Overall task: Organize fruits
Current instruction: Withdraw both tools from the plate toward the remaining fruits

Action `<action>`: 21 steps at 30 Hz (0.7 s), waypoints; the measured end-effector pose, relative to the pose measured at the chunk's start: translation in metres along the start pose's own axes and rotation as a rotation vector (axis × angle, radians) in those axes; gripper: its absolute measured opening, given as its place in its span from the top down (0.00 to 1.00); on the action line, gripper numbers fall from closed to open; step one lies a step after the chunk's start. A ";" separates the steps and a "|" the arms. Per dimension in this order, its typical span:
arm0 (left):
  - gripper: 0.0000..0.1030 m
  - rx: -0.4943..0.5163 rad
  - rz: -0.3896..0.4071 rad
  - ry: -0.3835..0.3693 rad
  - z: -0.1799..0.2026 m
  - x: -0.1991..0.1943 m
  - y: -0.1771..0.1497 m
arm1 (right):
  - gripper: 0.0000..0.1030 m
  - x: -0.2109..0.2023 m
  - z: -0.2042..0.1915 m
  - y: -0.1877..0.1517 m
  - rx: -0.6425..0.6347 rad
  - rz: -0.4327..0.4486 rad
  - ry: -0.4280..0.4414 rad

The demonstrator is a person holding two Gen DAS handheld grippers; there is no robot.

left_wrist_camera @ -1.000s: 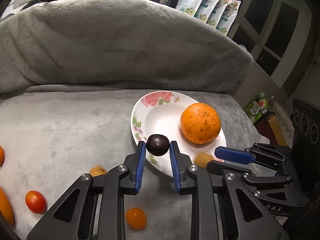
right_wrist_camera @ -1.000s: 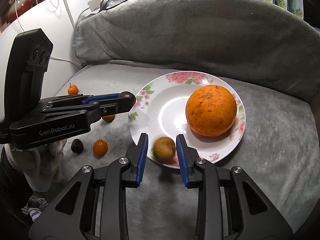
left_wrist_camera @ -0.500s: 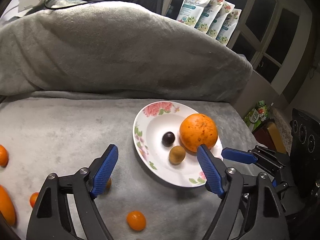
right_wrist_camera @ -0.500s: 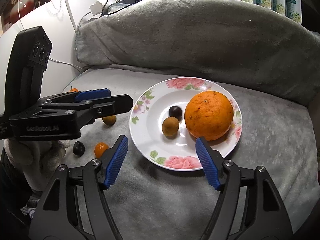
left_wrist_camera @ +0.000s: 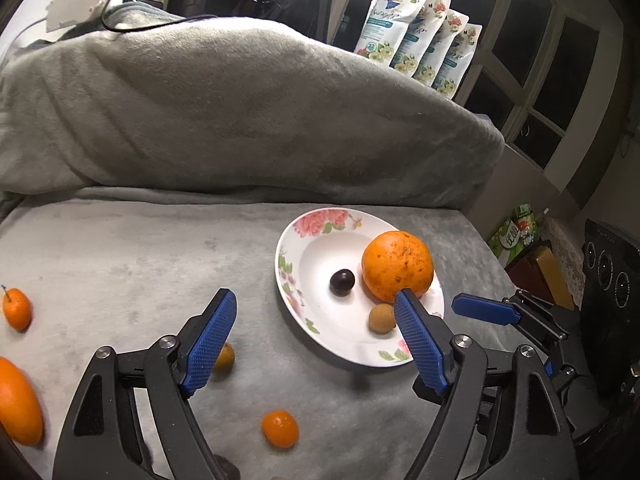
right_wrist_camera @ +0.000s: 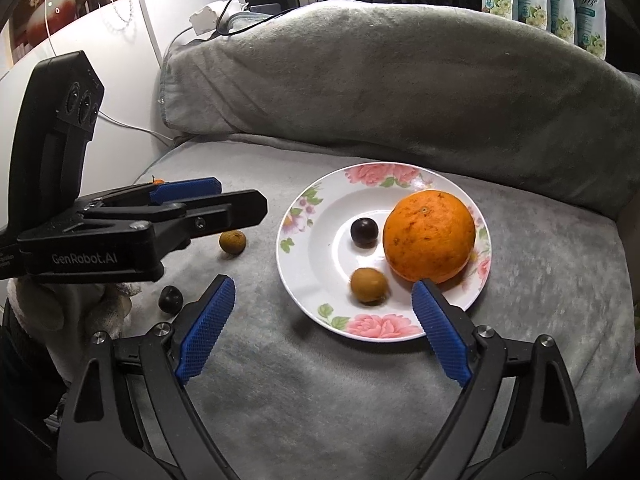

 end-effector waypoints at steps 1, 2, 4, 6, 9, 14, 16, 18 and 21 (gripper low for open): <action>0.21 -0.001 0.004 0.001 0.000 -0.002 0.000 | 0.10 0.000 -0.001 0.001 0.001 0.002 0.002; 0.21 -0.002 0.007 0.003 0.000 -0.004 0.000 | 0.10 -0.001 -0.001 0.001 0.004 0.007 0.002; 0.21 -0.004 0.013 0.005 -0.002 -0.008 0.000 | 0.10 -0.003 -0.003 0.001 0.008 0.020 -0.001; 0.21 -0.005 0.021 0.009 -0.003 -0.012 -0.001 | 0.10 -0.005 -0.004 0.001 0.010 0.035 -0.006; 0.21 -0.007 0.032 0.016 -0.005 -0.019 -0.002 | 0.10 -0.008 -0.006 0.001 0.014 0.052 -0.011; 0.21 -0.019 0.050 0.034 -0.011 -0.031 -0.002 | 0.10 -0.013 -0.008 0.000 0.016 0.078 -0.011; 0.21 -0.022 0.058 0.041 -0.013 -0.036 -0.002 | 0.10 -0.015 -0.011 0.001 0.004 0.082 -0.008; 0.21 -0.025 0.066 0.050 -0.017 -0.041 -0.002 | 0.10 -0.016 -0.014 0.002 -0.003 0.084 -0.005; 0.21 -0.034 0.080 0.064 -0.023 -0.051 -0.002 | 0.10 -0.017 -0.018 0.001 -0.012 0.084 0.005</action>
Point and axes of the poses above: each gripper's, at about its wrist camera, not at the fingertips, and x roughly the way its jaws point, z to its right, y to its top, the point moved 2 cm from there along x, roughly the way its jaws point, and after that the axes turned 12 degrees about -y, right-handed, at the moved point
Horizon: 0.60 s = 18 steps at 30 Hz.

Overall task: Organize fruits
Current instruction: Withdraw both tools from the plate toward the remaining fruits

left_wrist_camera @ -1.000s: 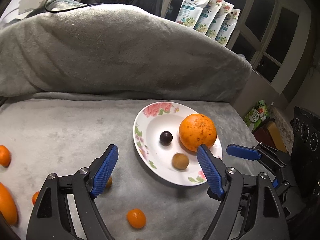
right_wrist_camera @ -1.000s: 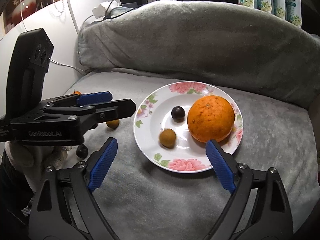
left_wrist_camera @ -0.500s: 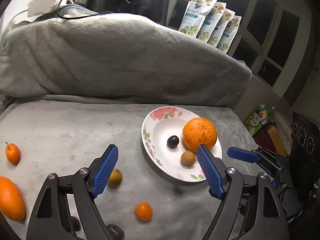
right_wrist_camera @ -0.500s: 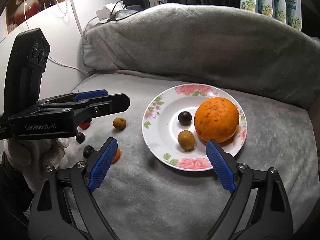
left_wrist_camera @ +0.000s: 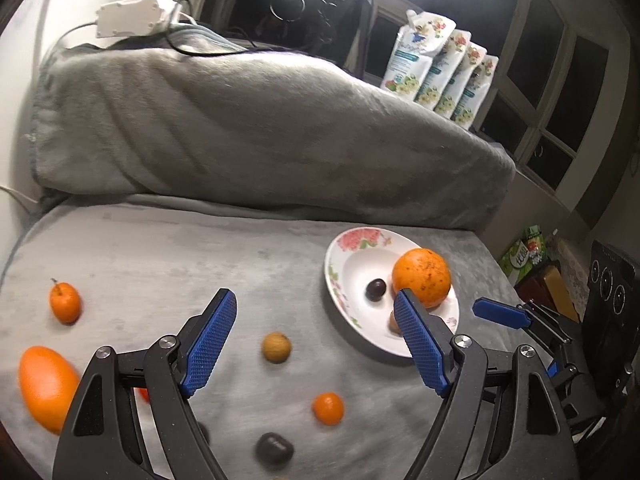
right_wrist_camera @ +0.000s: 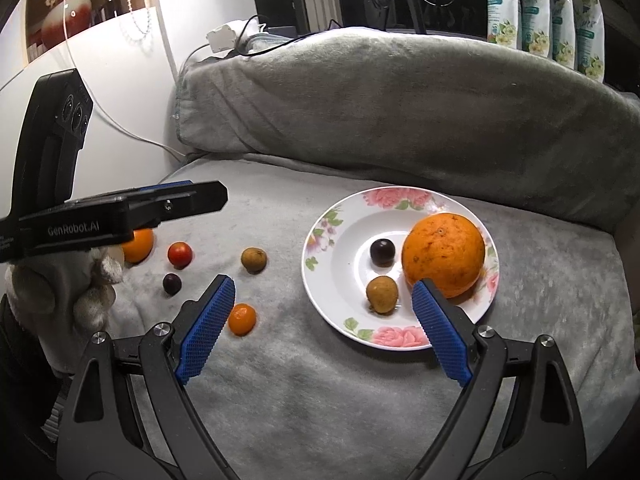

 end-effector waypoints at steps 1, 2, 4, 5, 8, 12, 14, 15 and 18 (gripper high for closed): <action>0.21 -0.004 0.005 0.006 -0.003 -0.003 0.000 | 0.10 0.000 -0.002 0.000 -0.002 -0.002 0.004; 0.21 -0.008 0.009 0.014 -0.006 -0.006 0.000 | 0.10 0.000 -0.003 0.000 -0.005 -0.004 0.008; 0.21 -0.021 0.021 0.031 -0.013 -0.015 0.000 | 0.10 0.000 -0.006 0.000 -0.012 -0.012 0.018; 0.21 -0.026 0.026 0.040 -0.018 -0.020 0.000 | 0.10 0.000 -0.007 0.000 -0.015 -0.015 0.021; 0.21 -0.045 0.041 0.068 -0.031 -0.032 -0.001 | 0.10 0.001 -0.013 -0.001 -0.026 -0.027 0.037; 0.21 -0.072 0.058 0.099 -0.046 -0.047 -0.005 | 0.10 0.003 -0.022 -0.002 -0.041 -0.046 0.062; 0.21 -0.084 0.063 0.110 -0.051 -0.052 -0.008 | 0.10 0.004 -0.026 -0.004 -0.048 -0.051 0.076; 0.22 -0.090 0.063 0.115 -0.054 -0.055 -0.010 | 0.10 0.004 -0.028 -0.005 -0.052 -0.053 0.080; 0.23 -0.096 0.059 0.124 -0.058 -0.059 -0.018 | 0.10 0.005 -0.035 -0.006 -0.062 -0.055 0.093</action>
Point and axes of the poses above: each gripper's, at about its wrist camera, not at the fingertips, and x roughly the way its jaws point, z to its right, y to its top, the point moved 2 cm from there along x, roughly the way its jaws point, and after that the axes turned 12 degrees about -y, right-handed, at the moved point
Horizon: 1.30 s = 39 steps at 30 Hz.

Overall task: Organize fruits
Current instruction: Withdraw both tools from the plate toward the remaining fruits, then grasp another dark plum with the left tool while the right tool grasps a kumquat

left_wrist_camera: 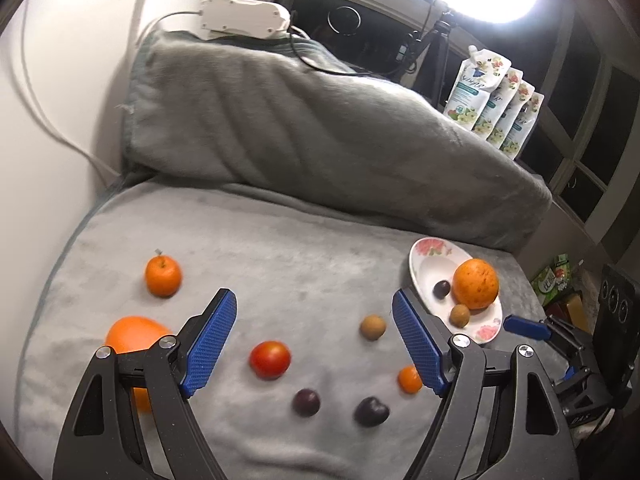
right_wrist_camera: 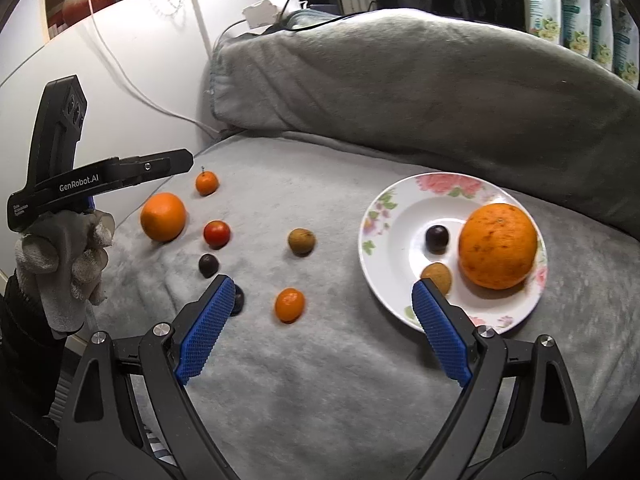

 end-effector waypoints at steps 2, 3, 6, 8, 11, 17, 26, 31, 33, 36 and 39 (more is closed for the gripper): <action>0.23 -0.004 -0.005 0.004 -0.003 -0.002 -0.005 | 0.10 0.000 -0.004 -0.001 -0.004 -0.001 0.011; 0.23 -0.008 -0.010 0.006 -0.005 -0.003 -0.009 | 0.10 0.001 -0.005 -0.001 -0.005 -0.002 0.015; 0.29 -0.021 -0.025 0.005 -0.010 -0.006 -0.019 | 0.10 0.003 -0.009 -0.002 -0.002 -0.008 0.025; 0.33 -0.033 -0.041 0.001 -0.012 -0.005 -0.028 | 0.10 0.005 -0.010 -0.004 0.006 -0.016 0.036; 0.43 -0.039 -0.073 -0.005 -0.015 -0.001 -0.040 | 0.11 0.009 -0.012 -0.006 0.019 -0.027 0.053; 0.56 -0.059 -0.131 -0.027 -0.016 0.009 -0.060 | 0.24 0.021 -0.019 -0.011 0.021 -0.066 0.074; 0.64 -0.057 -0.166 -0.029 -0.015 0.017 -0.068 | 0.47 0.047 -0.028 -0.019 0.014 -0.131 0.085; 0.69 -0.049 -0.183 -0.022 -0.017 0.023 -0.071 | 0.49 0.055 -0.028 -0.022 0.014 -0.152 0.081; 0.70 -0.048 -0.188 -0.021 -0.017 0.025 -0.072 | 0.51 0.058 -0.028 -0.022 0.016 -0.156 0.082; 0.71 -0.043 -0.196 -0.020 -0.017 0.027 -0.074 | 0.54 0.060 -0.028 -0.022 0.015 -0.159 0.085; 0.72 -0.039 -0.201 -0.016 -0.016 0.030 -0.074 | 0.54 0.063 -0.029 -0.020 0.013 -0.164 0.086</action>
Point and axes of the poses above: each gripper's, at about its wrist camera, not at the fingertips, and x roughly the way its jaws point, z to its right, y to its top, the point moved 2 cm from there along x, roughly the way its jaws point, and after that the axes turned 12 degrees about -y, right-handed, at the moved point
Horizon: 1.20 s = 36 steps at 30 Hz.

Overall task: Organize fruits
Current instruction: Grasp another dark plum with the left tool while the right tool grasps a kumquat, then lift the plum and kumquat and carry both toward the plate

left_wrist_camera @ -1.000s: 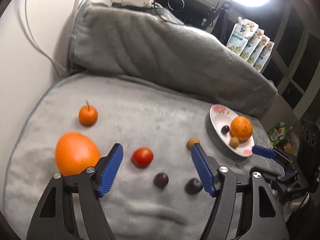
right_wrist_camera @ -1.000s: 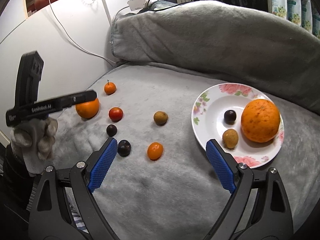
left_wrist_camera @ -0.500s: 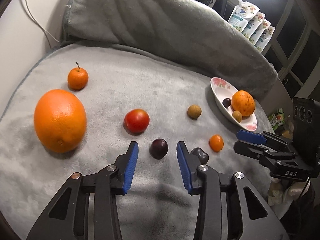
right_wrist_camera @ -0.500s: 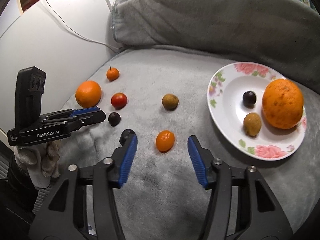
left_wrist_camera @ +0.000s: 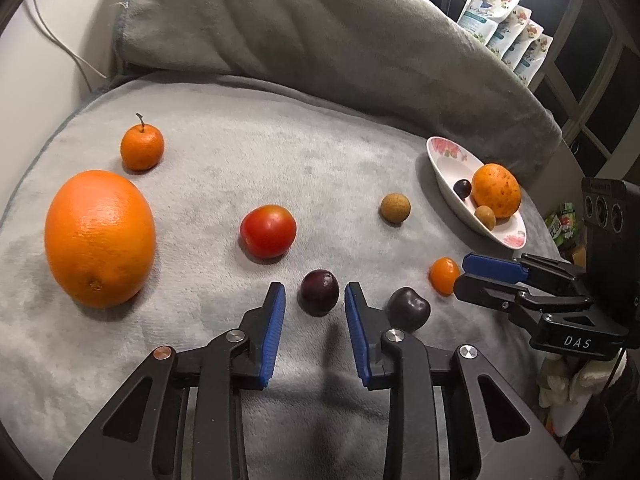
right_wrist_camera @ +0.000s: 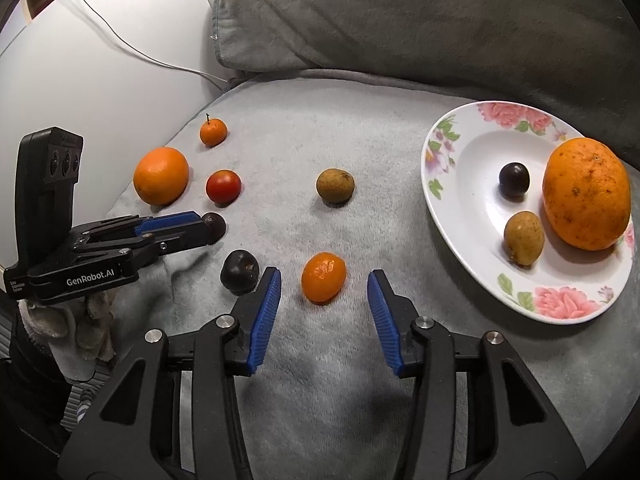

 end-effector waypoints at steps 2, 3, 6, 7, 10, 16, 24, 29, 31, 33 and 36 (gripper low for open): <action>0.72 -0.001 -0.002 -0.001 0.000 0.001 0.001 | 0.54 0.002 -0.001 0.001 -0.002 -0.003 0.002; 0.72 0.000 -0.002 0.000 0.000 0.001 0.001 | 0.55 0.003 -0.002 0.001 -0.005 -0.005 0.002; 0.73 0.005 -0.008 0.002 -0.001 0.003 0.002 | 0.60 0.005 -0.004 0.001 -0.014 -0.010 -0.001; 0.75 0.008 -0.010 0.004 -0.001 0.004 0.002 | 0.61 0.006 -0.005 0.002 -0.019 -0.014 -0.003; 0.77 0.013 -0.015 0.007 -0.001 0.007 0.002 | 0.63 0.009 -0.006 0.001 -0.027 -0.022 -0.011; 0.81 0.017 -0.019 0.007 -0.001 0.009 0.002 | 0.73 0.016 -0.007 0.001 -0.029 -0.033 -0.024; 0.82 -0.007 -0.008 -0.011 -0.003 0.008 0.002 | 0.75 0.016 -0.005 0.001 -0.012 -0.024 -0.028; 0.82 -0.027 0.011 -0.033 -0.004 0.001 0.003 | 0.75 0.003 -0.003 0.000 0.008 0.010 -0.019; 0.82 -0.025 0.021 -0.037 -0.002 -0.003 0.005 | 0.75 -0.003 0.000 0.000 0.019 0.024 -0.018; 0.82 -0.023 0.031 -0.041 0.000 -0.006 0.007 | 0.75 -0.011 0.004 0.000 0.033 0.041 -0.020; 0.82 -0.021 0.045 -0.052 0.004 -0.010 0.011 | 0.75 -0.023 0.009 0.000 0.054 0.066 -0.027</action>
Point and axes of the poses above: each gripper's, at about its wrist camera, not at the fingertips, and x roughly the way its jaws point, z to its right, y to its top, the point moved 2 cm from there along x, roughly the way its jaws point, and after that the axes turned 12 degrees about -y, right-handed, at the moved point
